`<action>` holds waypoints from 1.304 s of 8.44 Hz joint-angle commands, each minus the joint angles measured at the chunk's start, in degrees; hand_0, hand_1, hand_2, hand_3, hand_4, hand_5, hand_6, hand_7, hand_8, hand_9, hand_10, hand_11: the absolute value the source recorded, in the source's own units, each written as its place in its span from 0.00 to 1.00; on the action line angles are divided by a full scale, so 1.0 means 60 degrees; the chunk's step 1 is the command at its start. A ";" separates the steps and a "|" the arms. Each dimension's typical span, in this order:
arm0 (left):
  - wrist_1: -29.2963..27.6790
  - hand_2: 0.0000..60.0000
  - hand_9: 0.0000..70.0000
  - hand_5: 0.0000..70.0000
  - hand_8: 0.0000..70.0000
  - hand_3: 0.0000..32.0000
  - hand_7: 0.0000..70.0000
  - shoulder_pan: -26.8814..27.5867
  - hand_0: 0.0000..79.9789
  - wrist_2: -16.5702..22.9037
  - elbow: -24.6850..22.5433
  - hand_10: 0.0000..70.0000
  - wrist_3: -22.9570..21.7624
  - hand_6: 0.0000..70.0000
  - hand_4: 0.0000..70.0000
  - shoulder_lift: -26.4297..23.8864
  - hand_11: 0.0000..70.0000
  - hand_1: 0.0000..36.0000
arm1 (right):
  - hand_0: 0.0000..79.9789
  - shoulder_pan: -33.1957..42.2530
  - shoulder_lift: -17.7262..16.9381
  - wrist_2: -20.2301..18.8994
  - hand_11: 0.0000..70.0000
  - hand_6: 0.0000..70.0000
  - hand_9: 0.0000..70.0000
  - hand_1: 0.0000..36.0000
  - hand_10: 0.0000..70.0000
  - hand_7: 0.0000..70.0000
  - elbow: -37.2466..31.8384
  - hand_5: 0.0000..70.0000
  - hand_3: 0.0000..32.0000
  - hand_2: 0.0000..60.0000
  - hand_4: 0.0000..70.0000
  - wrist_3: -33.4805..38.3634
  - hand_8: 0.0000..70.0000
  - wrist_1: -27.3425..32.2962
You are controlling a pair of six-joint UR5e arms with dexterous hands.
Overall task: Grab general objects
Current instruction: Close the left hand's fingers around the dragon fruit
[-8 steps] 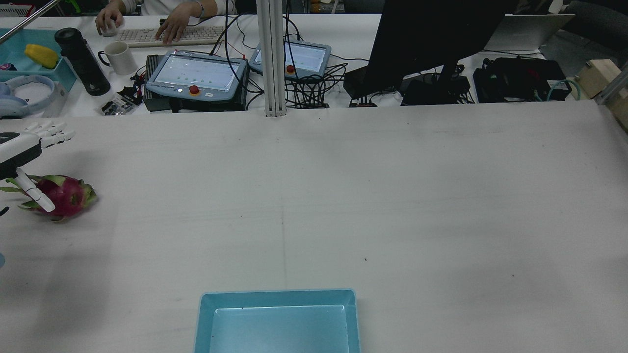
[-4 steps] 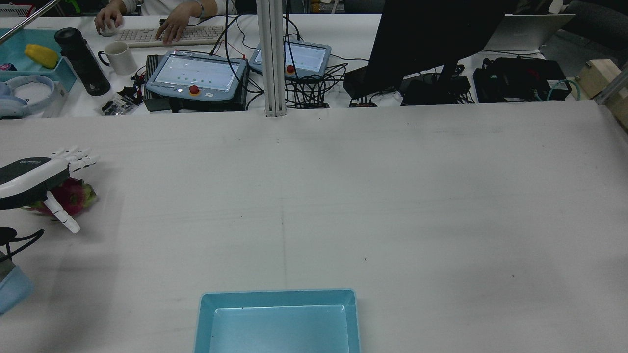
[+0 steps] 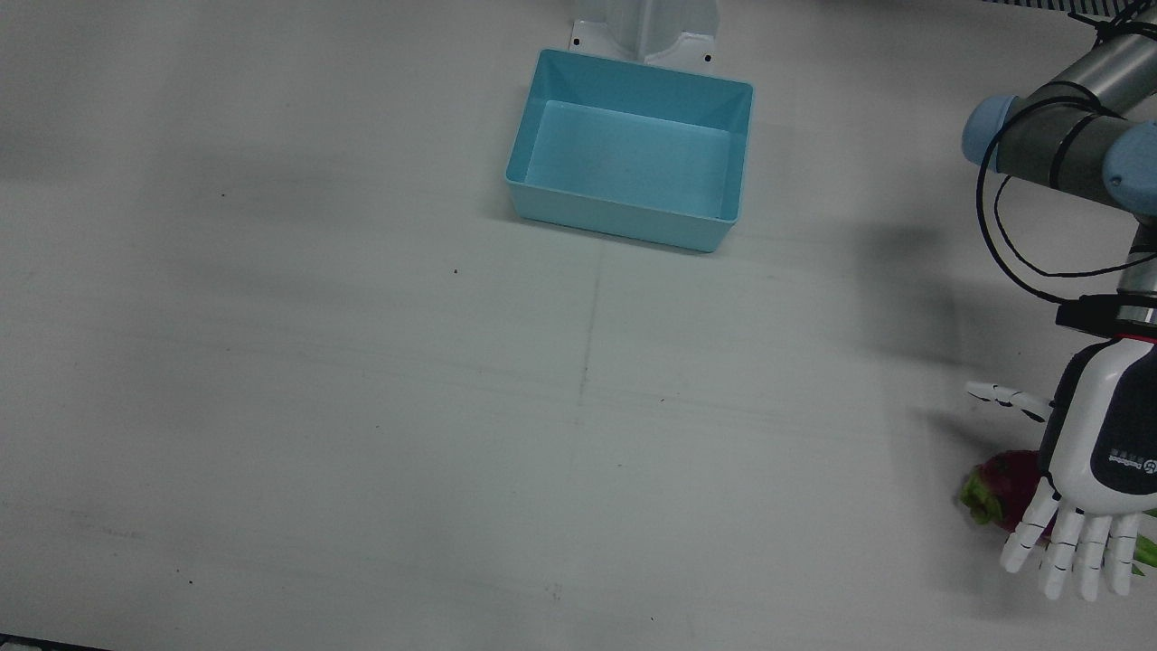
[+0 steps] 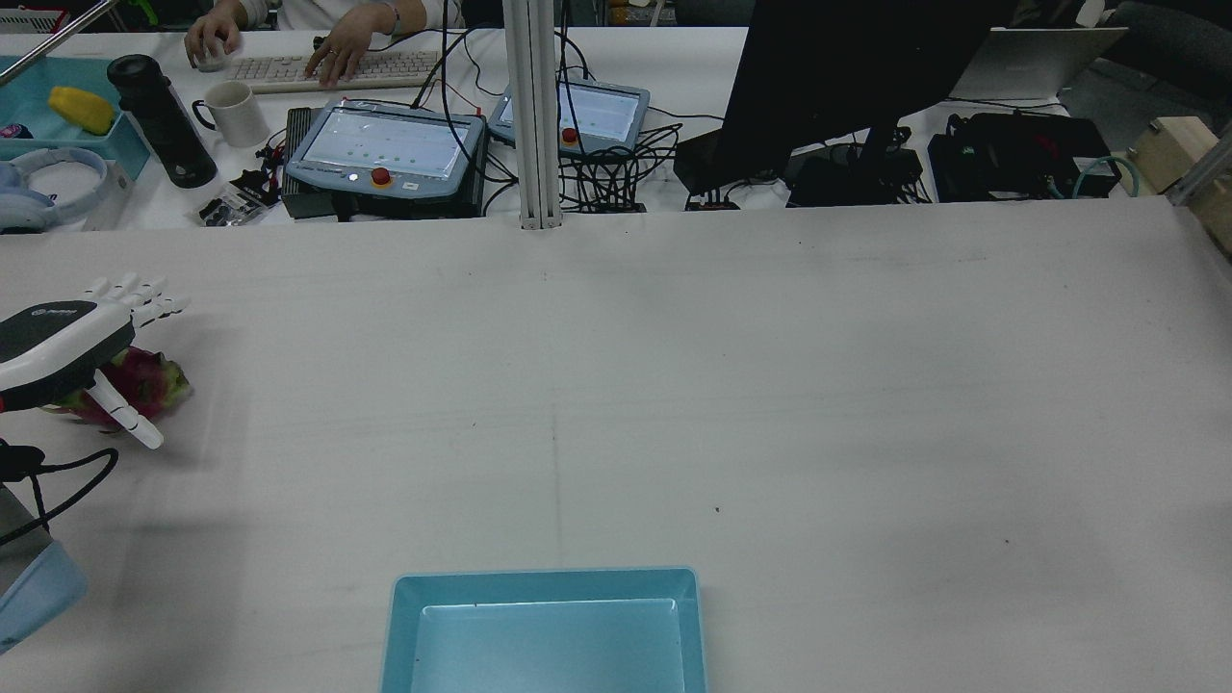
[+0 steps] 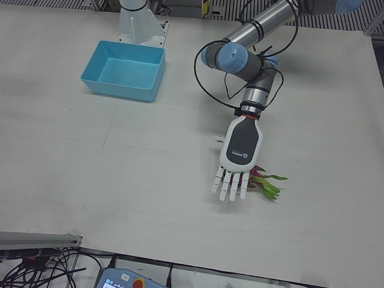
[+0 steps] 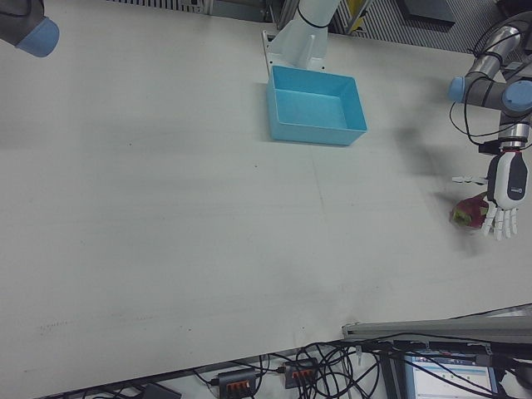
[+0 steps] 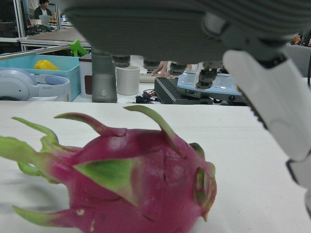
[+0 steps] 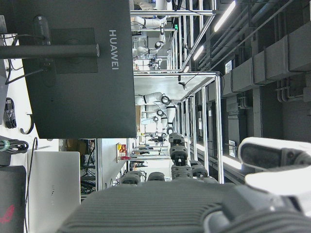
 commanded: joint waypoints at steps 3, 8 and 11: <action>-0.0422 0.12 0.00 0.05 0.00 0.19 0.03 0.0080 0.69 -0.0212 0.0812 0.00 0.0409 0.00 0.00 -0.0012 0.04 0.65 | 0.00 0.0002 0.0000 0.0000 0.00 0.00 0.00 0.00 0.00 0.00 0.0000 0.00 0.00 0.00 0.00 0.0000 0.00 0.0000; -0.0729 0.11 0.00 0.12 0.00 0.14 0.05 0.0066 0.68 -0.0198 0.1525 0.00 0.0719 0.00 0.00 -0.0551 0.04 0.62 | 0.00 -0.0013 0.0000 0.0000 0.00 0.00 0.00 0.00 0.00 0.00 0.0000 0.00 0.00 0.00 0.00 0.0000 0.00 0.0000; -0.0863 0.10 0.00 0.11 0.00 0.12 0.04 0.0051 0.67 -0.0183 0.1837 0.00 0.0719 0.00 0.00 -0.0613 0.04 0.60 | 0.00 0.0002 0.0000 0.0000 0.00 0.00 0.00 0.00 0.00 0.00 0.0000 0.00 0.00 0.00 0.00 0.0000 0.00 0.0000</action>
